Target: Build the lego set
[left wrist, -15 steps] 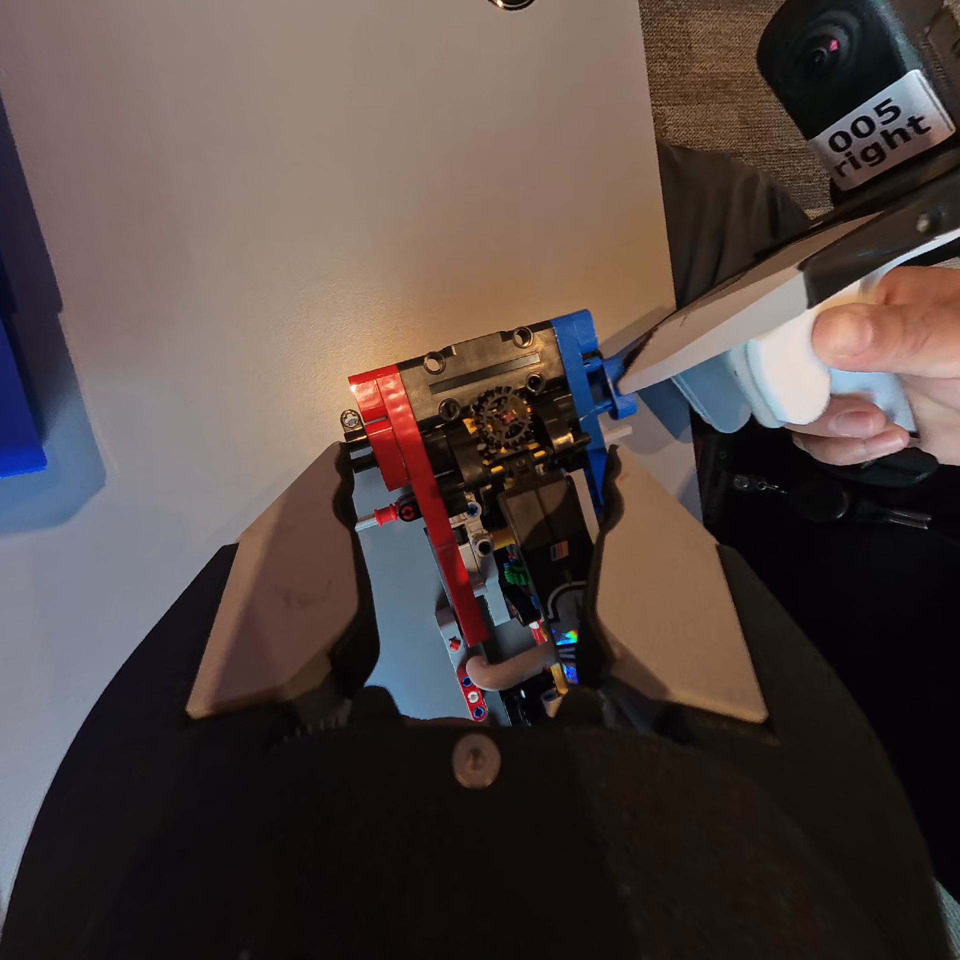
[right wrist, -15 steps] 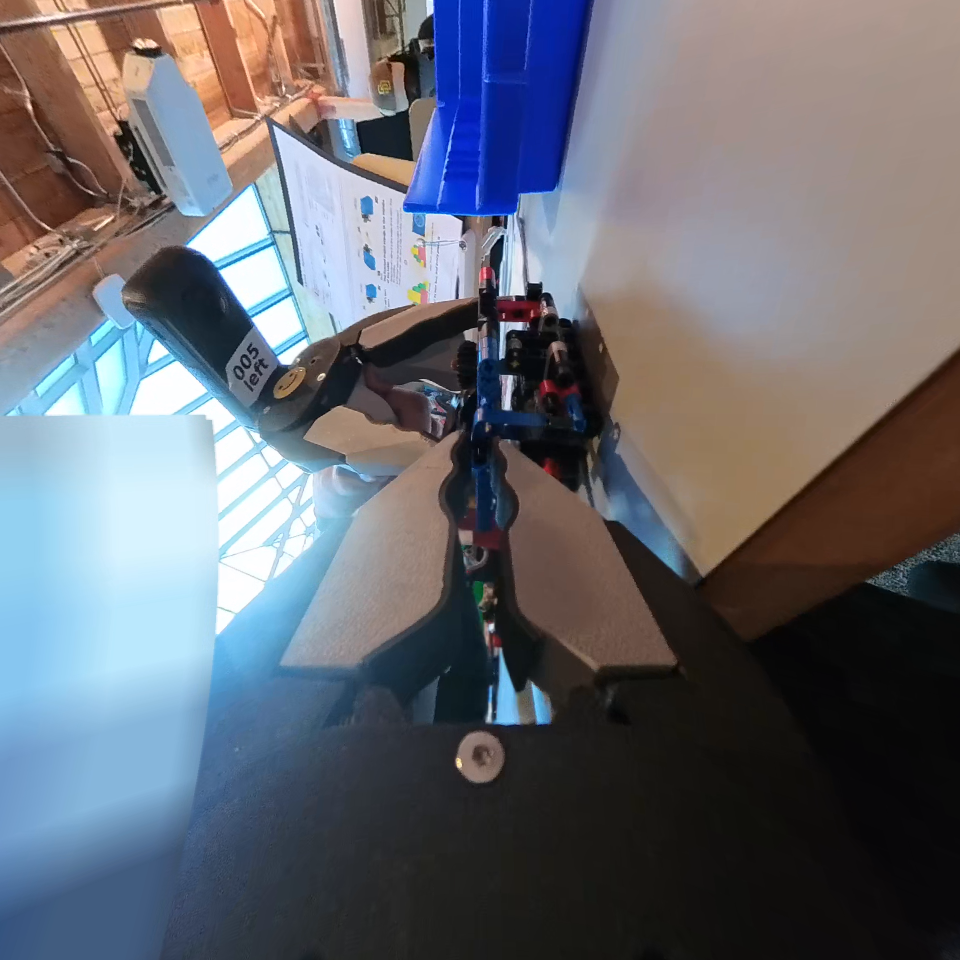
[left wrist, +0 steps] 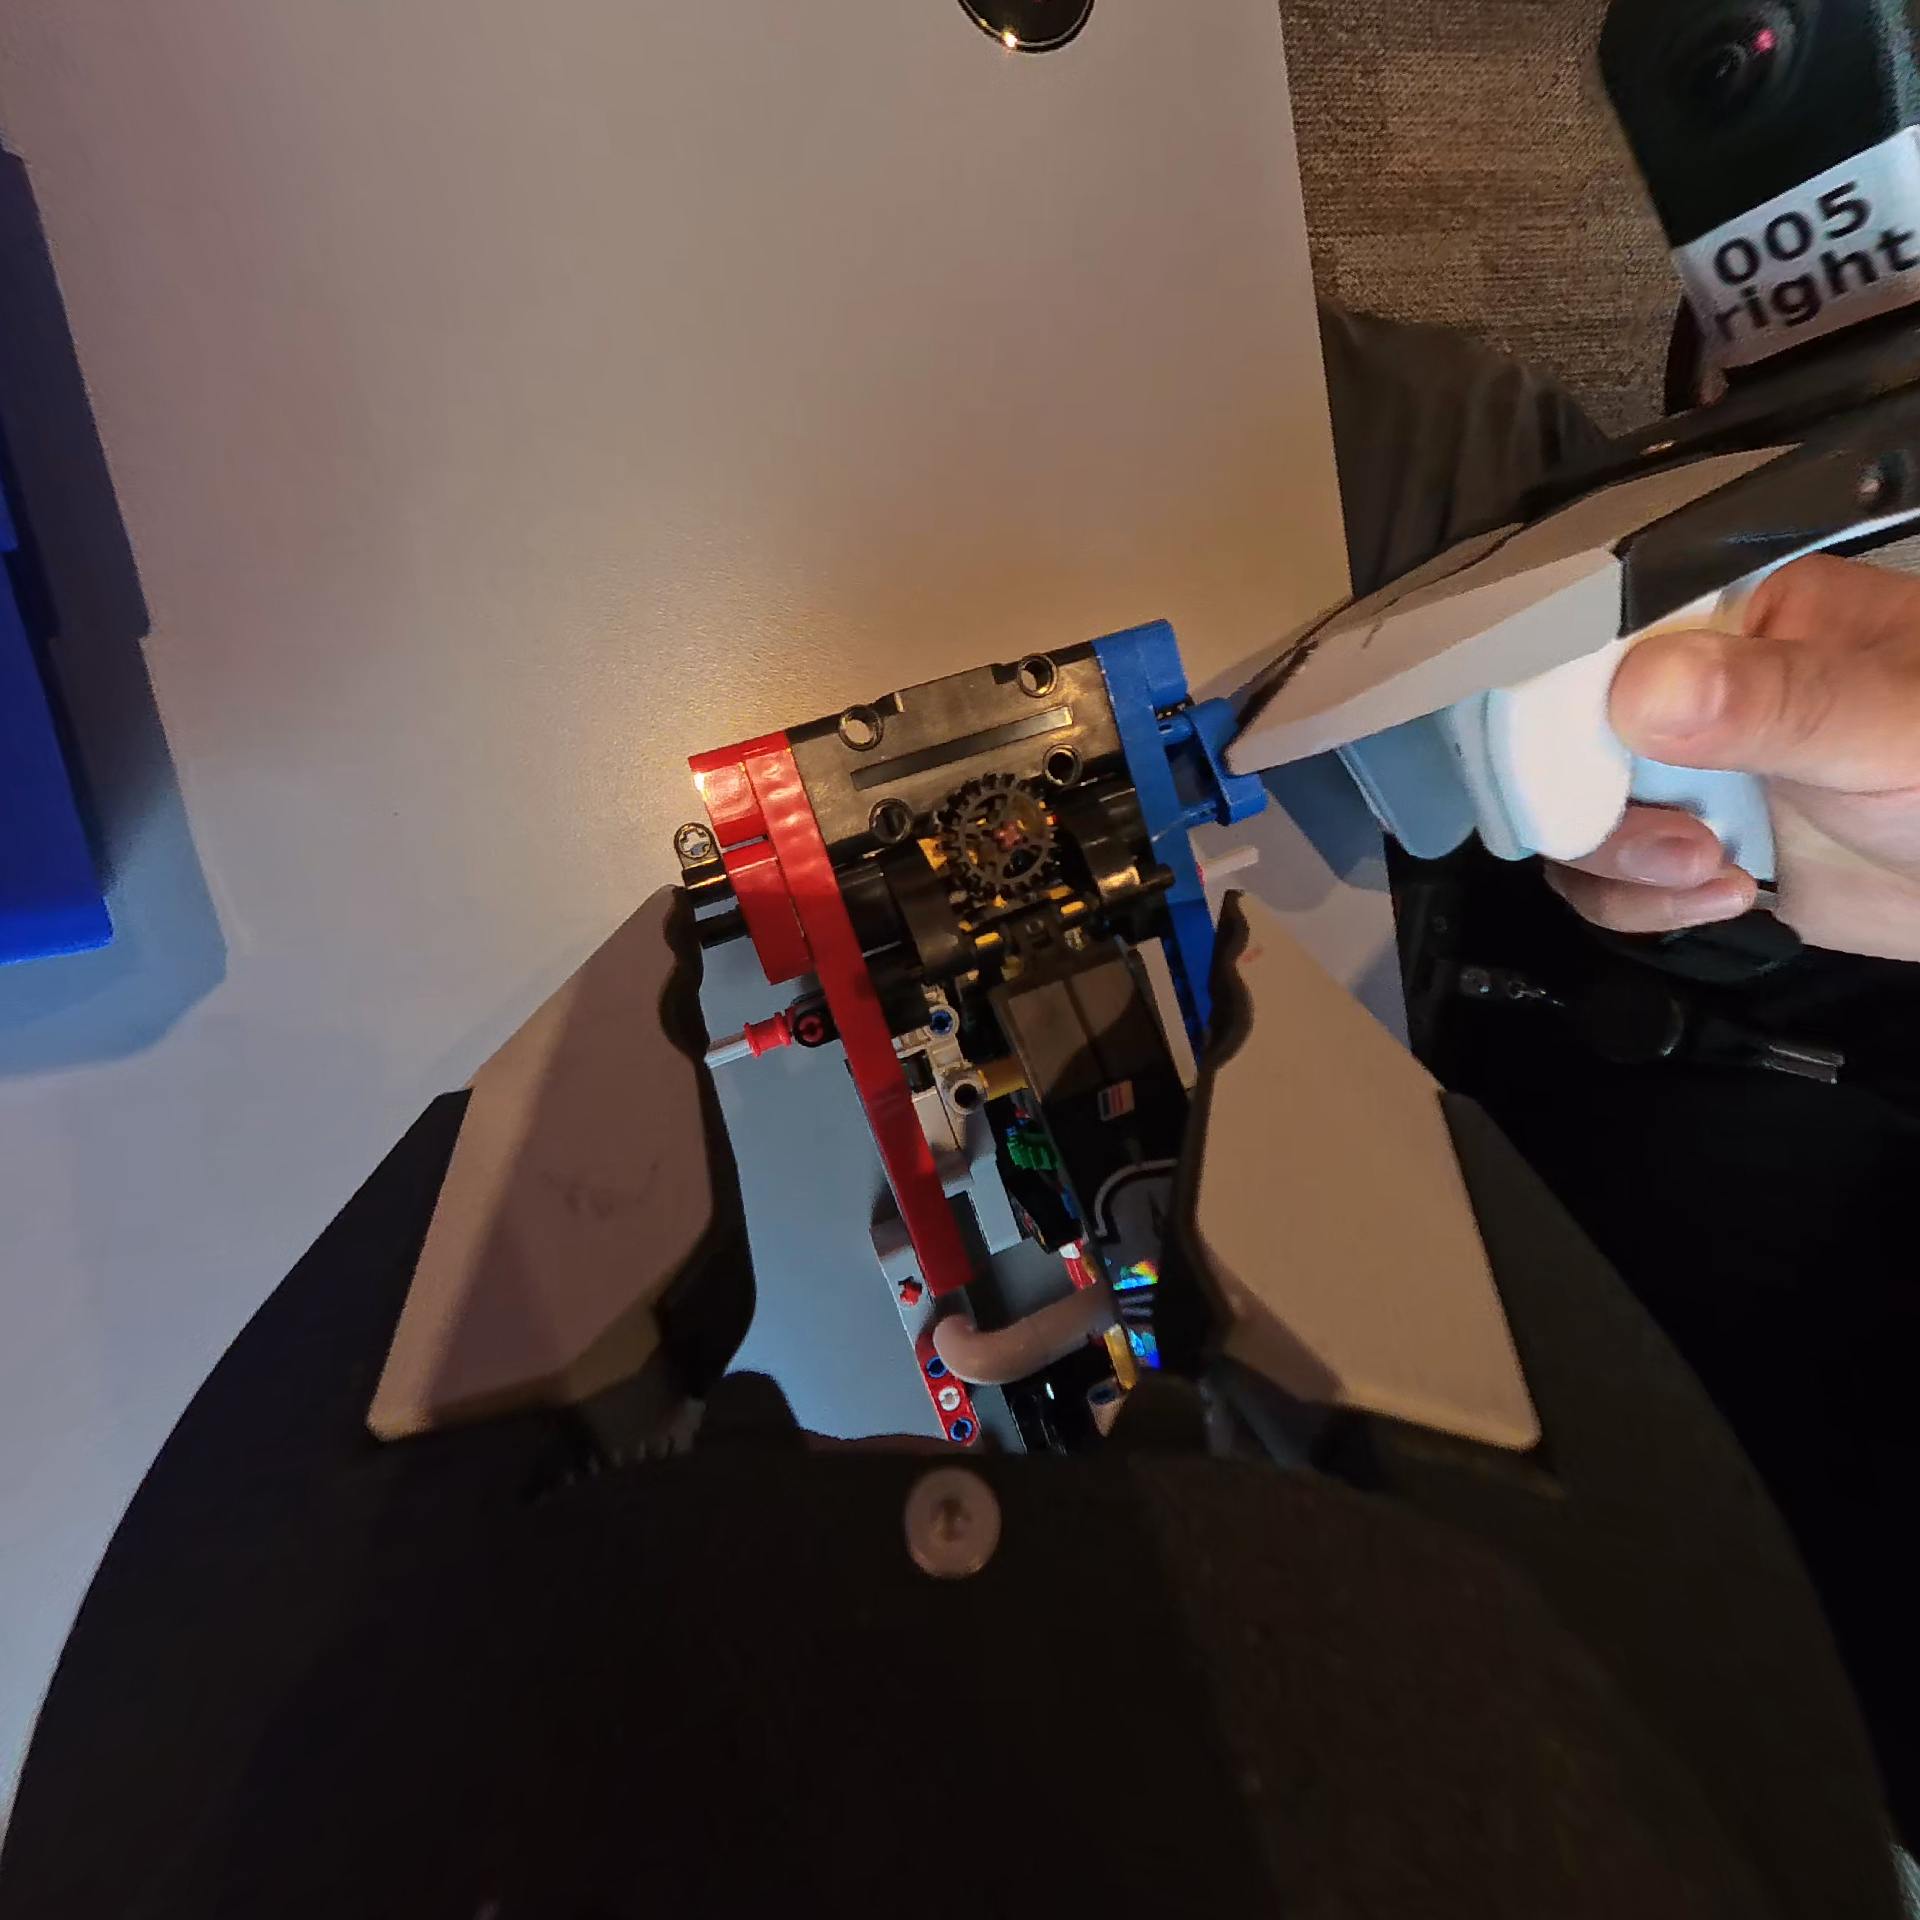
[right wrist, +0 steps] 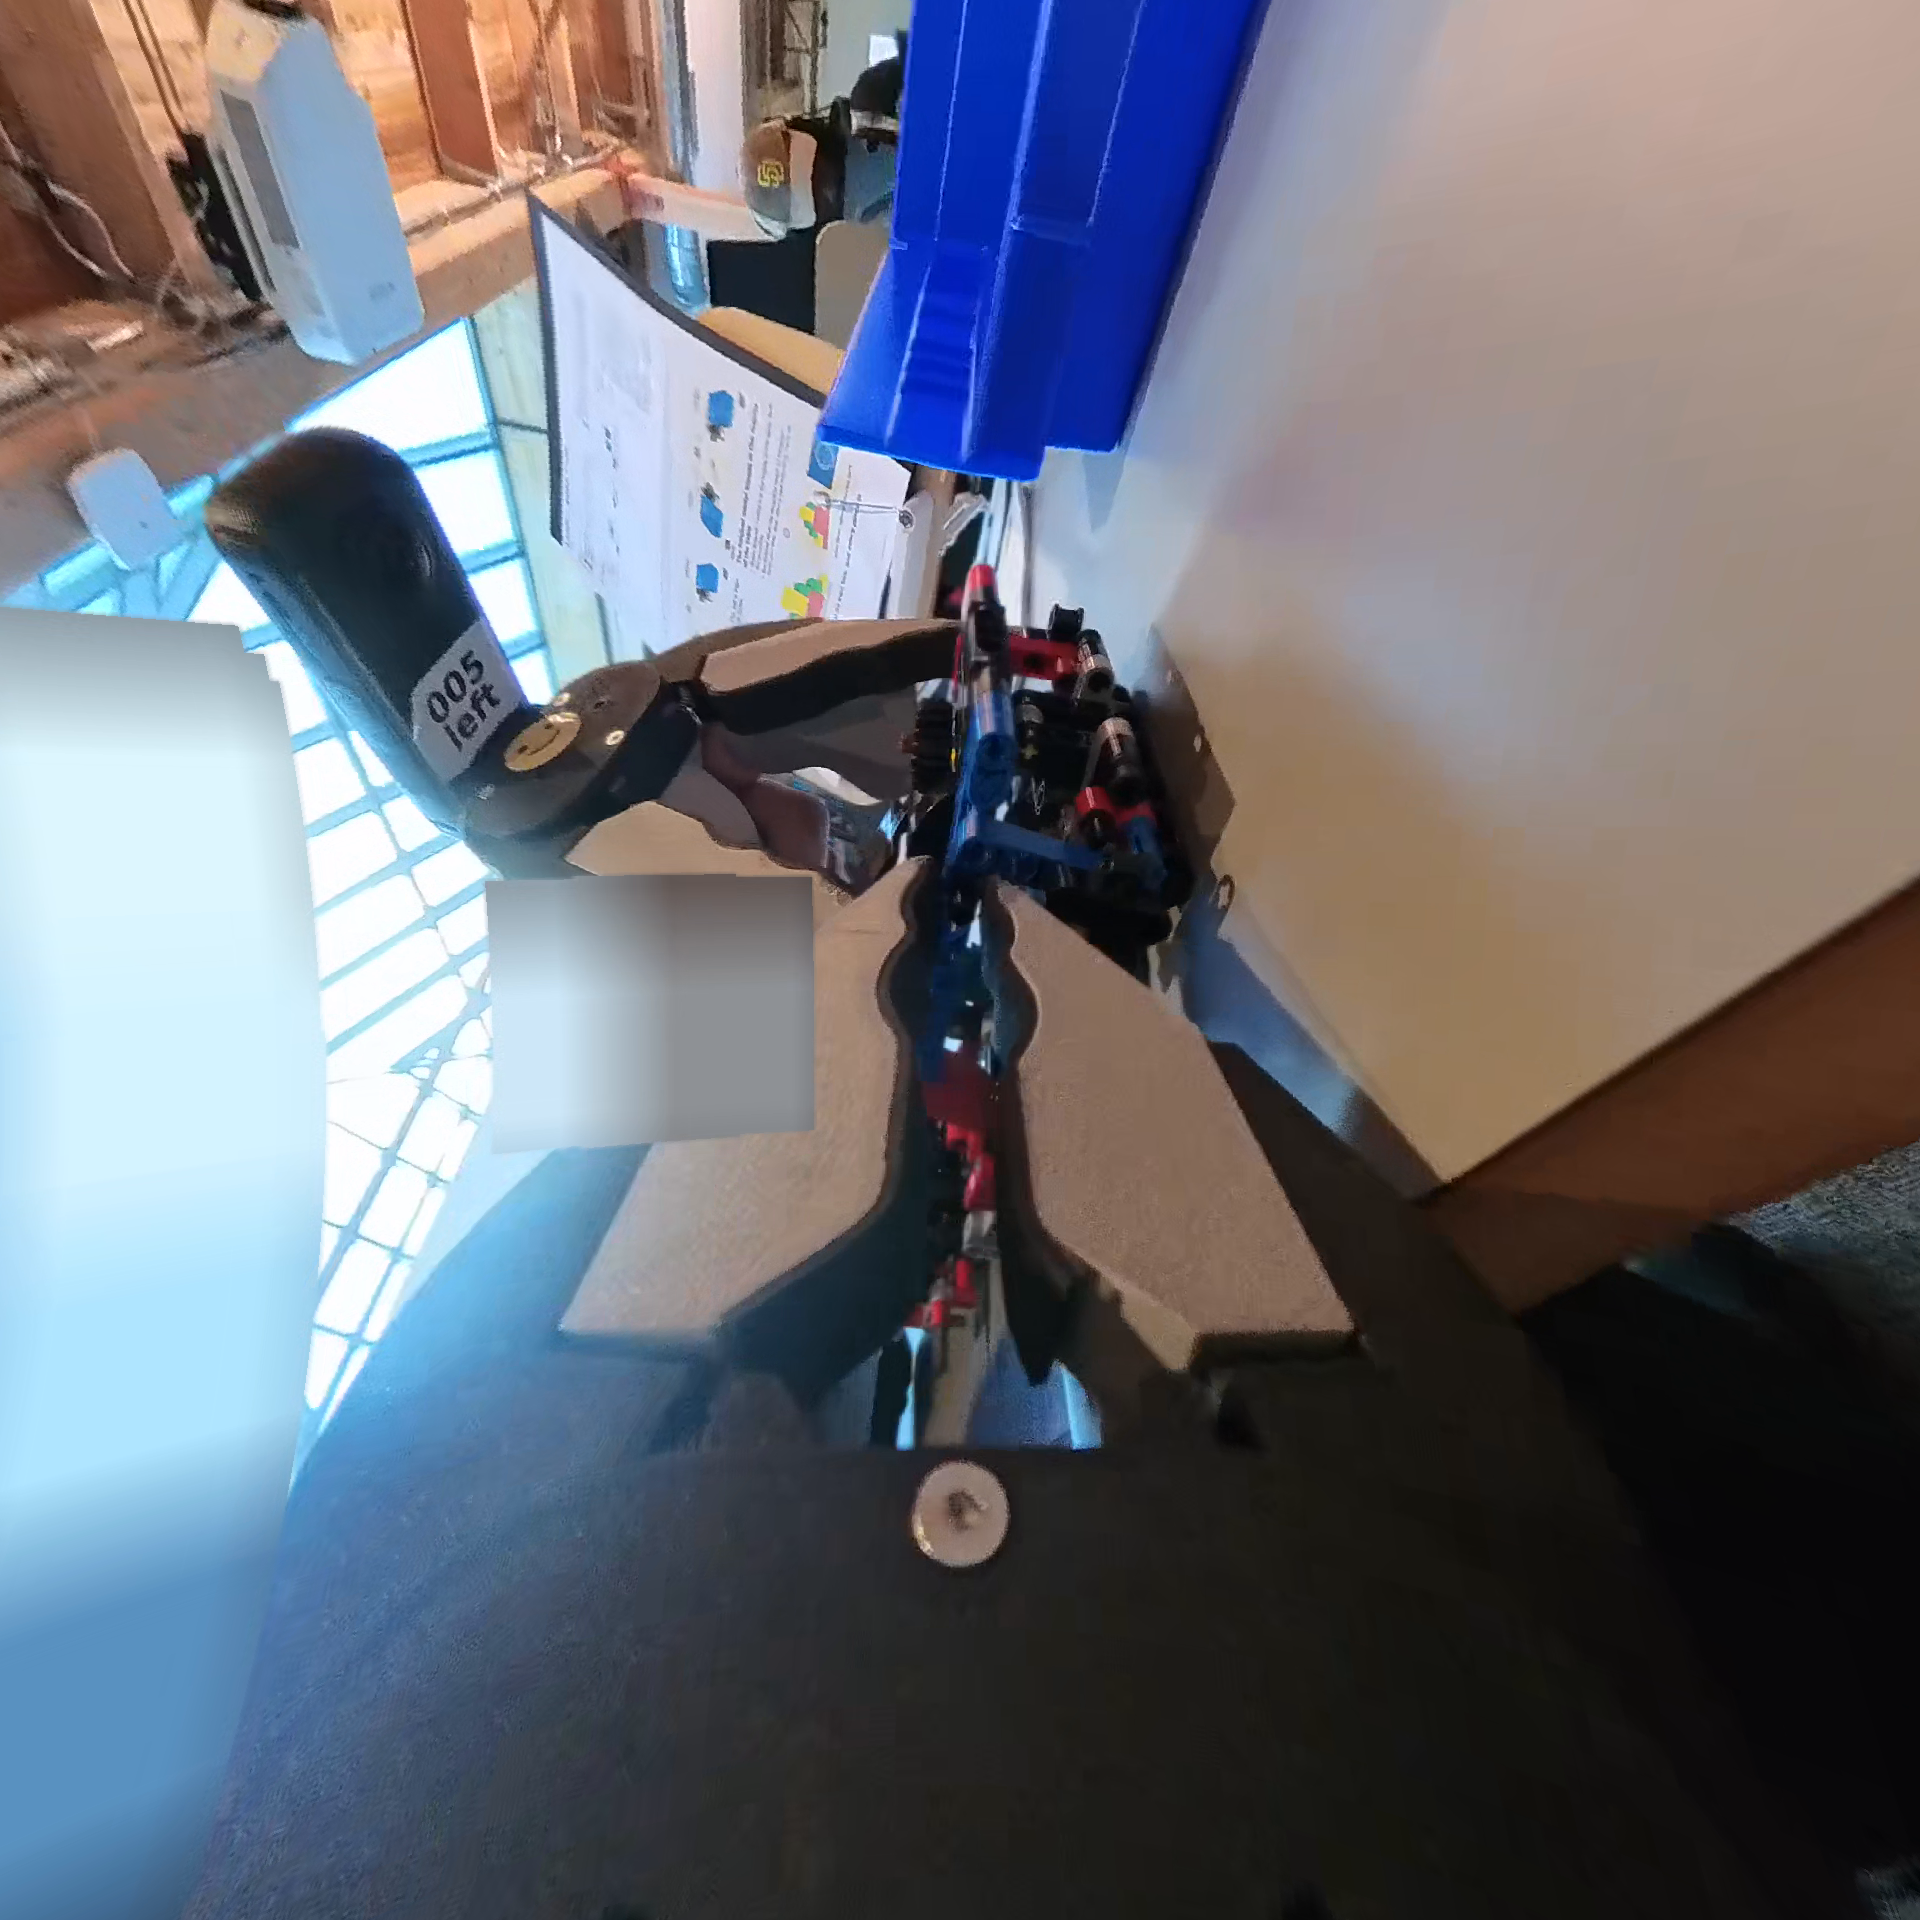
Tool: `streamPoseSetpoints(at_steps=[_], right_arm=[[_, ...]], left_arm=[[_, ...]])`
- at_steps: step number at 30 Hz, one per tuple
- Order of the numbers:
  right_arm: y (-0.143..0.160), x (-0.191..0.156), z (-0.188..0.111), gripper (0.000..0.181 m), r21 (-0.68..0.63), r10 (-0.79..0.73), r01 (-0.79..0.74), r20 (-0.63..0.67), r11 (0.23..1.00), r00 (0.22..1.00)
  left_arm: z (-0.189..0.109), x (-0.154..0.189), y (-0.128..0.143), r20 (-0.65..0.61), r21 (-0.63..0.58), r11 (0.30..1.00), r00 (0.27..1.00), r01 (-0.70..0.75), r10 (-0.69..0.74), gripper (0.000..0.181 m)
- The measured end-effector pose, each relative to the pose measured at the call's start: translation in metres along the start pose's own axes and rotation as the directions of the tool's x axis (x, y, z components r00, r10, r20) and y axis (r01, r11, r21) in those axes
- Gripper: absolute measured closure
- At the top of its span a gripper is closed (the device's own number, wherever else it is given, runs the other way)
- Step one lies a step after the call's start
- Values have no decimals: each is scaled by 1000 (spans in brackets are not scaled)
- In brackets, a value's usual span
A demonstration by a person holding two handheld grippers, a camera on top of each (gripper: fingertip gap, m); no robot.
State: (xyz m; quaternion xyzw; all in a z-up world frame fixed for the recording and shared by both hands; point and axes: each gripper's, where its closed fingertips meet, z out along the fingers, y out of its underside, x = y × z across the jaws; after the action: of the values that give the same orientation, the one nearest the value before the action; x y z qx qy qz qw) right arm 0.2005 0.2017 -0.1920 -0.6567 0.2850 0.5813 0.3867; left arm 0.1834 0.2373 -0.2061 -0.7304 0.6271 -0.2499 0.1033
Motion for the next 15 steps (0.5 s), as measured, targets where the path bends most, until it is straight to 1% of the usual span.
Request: streamPoseSetpoints(at_steps=[4, 10, 15], right_arm=[[-1, 0, 3, 178, 5, -42, 42, -4, 999, 999], [-3, 1, 4, 179, 6, -226, 226, -49, 974, 973], [-5, 1, 4, 178, 12, -238, 239, -57, 971, 970]], left_arm=[[-1, -2, 2, 20, -14, 1000, 1000, -1, 1, 84], [-1, -3, 3, 26, -11, 1000, 1000, 10, -10, 83], [-2, -4, 2, 18, 10, 999, 999, 32, -32, 83]])
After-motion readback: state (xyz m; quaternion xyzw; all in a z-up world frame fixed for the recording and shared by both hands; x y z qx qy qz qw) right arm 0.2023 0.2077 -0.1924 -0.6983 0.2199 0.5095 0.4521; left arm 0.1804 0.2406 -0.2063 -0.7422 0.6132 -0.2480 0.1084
